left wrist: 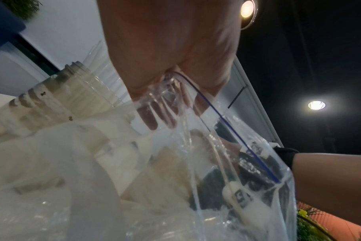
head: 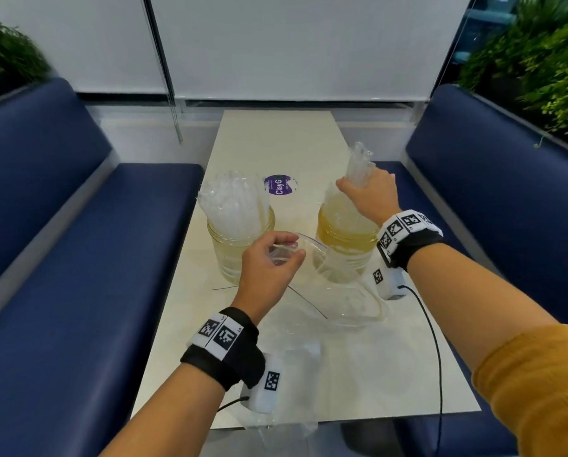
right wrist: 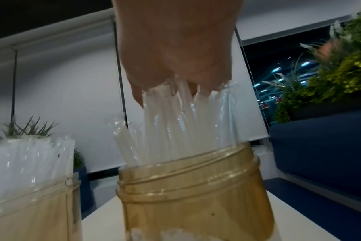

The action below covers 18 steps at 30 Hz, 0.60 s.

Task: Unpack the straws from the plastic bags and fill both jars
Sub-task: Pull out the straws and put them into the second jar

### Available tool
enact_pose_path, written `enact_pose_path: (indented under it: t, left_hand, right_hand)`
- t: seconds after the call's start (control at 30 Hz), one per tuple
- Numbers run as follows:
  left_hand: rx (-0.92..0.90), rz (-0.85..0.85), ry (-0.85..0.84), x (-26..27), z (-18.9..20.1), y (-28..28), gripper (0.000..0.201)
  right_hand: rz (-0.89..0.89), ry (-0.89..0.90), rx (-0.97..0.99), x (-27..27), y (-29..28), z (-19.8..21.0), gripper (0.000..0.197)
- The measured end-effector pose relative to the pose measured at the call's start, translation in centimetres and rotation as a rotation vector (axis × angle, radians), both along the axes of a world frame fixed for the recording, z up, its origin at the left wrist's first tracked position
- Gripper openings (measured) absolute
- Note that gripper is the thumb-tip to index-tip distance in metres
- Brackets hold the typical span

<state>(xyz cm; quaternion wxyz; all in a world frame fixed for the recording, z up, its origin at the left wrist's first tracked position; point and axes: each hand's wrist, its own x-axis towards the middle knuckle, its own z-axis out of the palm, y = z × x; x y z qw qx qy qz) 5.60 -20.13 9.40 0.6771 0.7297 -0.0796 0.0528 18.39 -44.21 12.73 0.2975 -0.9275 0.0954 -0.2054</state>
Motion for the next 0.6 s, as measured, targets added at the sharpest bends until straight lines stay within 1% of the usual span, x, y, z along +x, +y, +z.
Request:
enact_pose_path:
  t: [0.03,0.07,0.13,0.17,0.2,0.23,0.27,0.3,0.33,0.37,0.4,0.5,0.53,0.6]
  left_hand:
    - [0.0,0.0,-0.001,0.0,0.0,0.0,0.022]
    - [-0.001,-0.002,0.0,0.0,0.0,0.0,0.023]
    - [-0.004,-0.006,0.004,-0.1,0.0,0.1,0.023]
    - [-0.006,-0.007,0.007,-0.1,0.0,0.1,0.022]
    - [-0.008,-0.008,0.009,-0.2,0.0,0.1,0.022]
    - [-0.009,-0.009,0.01,-0.2,0.0,0.1,0.022]
    - [-0.009,-0.01,0.01,-0.2,0.0,0.1,0.022]
    - [-0.011,-0.012,0.01,-0.2,0.1,0.1,0.022]
    - [-0.014,-0.014,0.007,-0.2,0.0,0.0,0.022]
    - [-0.016,-0.015,0.004,-0.2,0.0,0.0,0.022]
    - [-0.019,-0.015,0.0,-0.2,0.0,-0.1,0.022]
    - [-0.029,-0.019,-0.003,0.0,0.0,-0.4,0.021]
    - [-0.032,-0.024,-0.002,0.0,0.0,-0.5,0.021]
    - [-0.027,-0.033,0.002,0.0,0.0,-0.7,0.021]
  right_hand:
    - [-0.003,-0.026,-0.002,-0.3,0.2,0.4,0.055]
    - [0.005,-0.083,0.014,-0.7,0.4,0.9,0.067]
    - [0.061,-0.293,0.074,-1.4,0.7,2.1,0.1]
    - [0.082,-0.397,0.053,-1.7,0.8,2.8,0.108]
    - [0.108,-0.461,-0.017,-1.9,0.8,3.6,0.108]
    - [0.135,-0.478,-0.109,-1.5,0.5,3.9,0.099]
    - [0.161,-0.448,-0.222,-1.2,0.3,4.4,0.081]
    - [0.189,-0.4,-0.322,-1.1,0.2,4.7,0.058]
    - [0.215,-0.347,-0.388,-1.2,0.2,4.6,0.039]
    - [0.233,-0.299,-0.417,-1.4,0.3,4.2,0.031]
    - [0.245,-0.235,-0.469,-1.6,0.4,3.4,0.034]
    - [0.348,-0.065,-0.814,-2.5,1.1,0.1,0.044]
    - [0.354,-0.04,-0.825,-2.6,1.3,-0.2,0.047]
    - [0.294,-0.107,-0.644,-2.6,1.7,0.4,0.051]
